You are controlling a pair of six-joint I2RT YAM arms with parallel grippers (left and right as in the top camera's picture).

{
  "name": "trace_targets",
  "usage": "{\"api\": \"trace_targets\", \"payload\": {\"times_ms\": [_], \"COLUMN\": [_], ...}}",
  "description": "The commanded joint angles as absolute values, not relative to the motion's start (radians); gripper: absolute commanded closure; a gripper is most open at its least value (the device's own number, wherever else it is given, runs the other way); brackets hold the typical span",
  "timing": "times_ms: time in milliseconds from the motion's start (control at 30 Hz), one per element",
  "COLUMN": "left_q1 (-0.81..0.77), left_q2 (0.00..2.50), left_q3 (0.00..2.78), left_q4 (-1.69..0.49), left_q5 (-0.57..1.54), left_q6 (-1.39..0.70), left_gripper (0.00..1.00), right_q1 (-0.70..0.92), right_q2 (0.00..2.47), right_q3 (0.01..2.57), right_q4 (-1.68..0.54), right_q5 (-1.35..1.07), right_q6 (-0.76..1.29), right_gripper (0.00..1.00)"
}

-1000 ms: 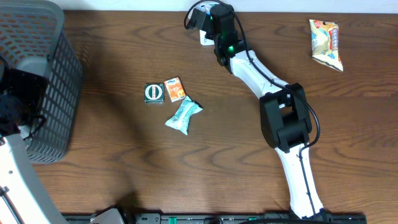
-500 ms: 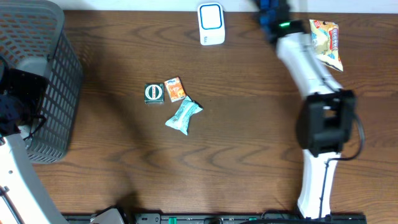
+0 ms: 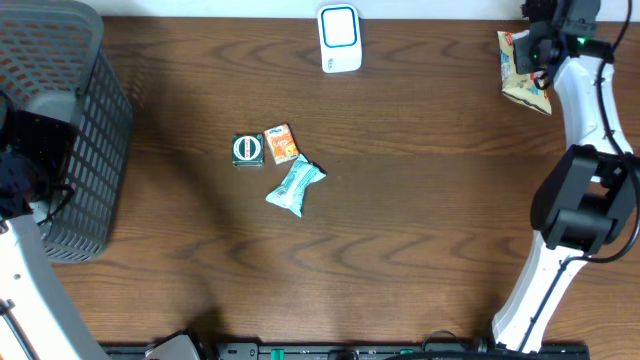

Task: Scan the item barcode
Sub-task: 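Carry the tissue pack to the back-right corner beside the snack bag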

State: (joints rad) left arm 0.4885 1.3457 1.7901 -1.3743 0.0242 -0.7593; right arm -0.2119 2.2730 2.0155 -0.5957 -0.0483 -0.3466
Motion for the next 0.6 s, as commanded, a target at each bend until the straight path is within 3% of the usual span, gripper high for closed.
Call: {"api": "trace_targets", "payload": {"times_ms": [0,333,567], "left_q1": [0.492,0.492,0.492], "left_q2": [1.346,1.346,1.346], "left_q3": [1.793,1.793,1.793], "left_q4": [-1.376,-1.376,-1.376], "left_q5": [0.019,0.019,0.019], "left_q6": [-0.761,-0.761,-0.761], "left_gripper": [0.02,0.02,0.02], "right_q1": [-0.208,-0.204,-0.219], "right_q2": [2.296,2.392,2.402], "right_q3": [1.999,1.999,1.999], "right_q4": [-0.578,-0.566,-0.591], "right_q5": [-0.212,-0.196,0.094], "right_q6": [-0.306,-0.205,-0.128], "right_gripper": [0.99,0.99,0.96]}}
